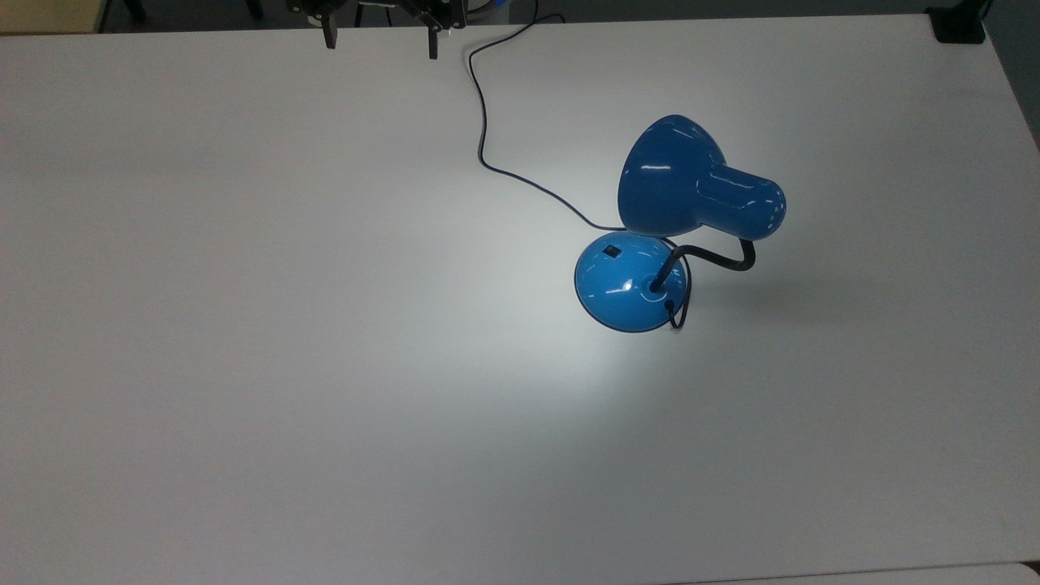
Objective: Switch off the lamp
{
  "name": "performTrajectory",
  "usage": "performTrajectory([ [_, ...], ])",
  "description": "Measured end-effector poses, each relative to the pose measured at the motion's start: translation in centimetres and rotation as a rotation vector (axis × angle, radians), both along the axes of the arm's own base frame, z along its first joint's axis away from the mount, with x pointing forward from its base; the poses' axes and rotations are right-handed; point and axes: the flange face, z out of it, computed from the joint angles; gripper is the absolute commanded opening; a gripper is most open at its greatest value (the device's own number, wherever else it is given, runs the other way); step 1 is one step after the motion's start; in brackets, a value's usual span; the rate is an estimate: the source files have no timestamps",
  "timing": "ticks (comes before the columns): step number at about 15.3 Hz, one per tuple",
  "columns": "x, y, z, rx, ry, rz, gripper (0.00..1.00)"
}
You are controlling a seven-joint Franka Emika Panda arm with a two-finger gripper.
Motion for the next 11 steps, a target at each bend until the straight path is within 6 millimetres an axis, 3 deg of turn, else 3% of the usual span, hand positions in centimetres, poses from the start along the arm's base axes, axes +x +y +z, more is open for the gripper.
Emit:
performTrajectory([
  [2, -0.01, 0.0, 0.0, 0.0, 0.001, 0.009, 0.82],
  [9, -0.02, 0.0, -0.02, 0.001, 0.006, 0.044, 0.01],
  [11, -0.07, -0.01, -0.05, 0.001, 0.011, 0.057, 0.0],
])
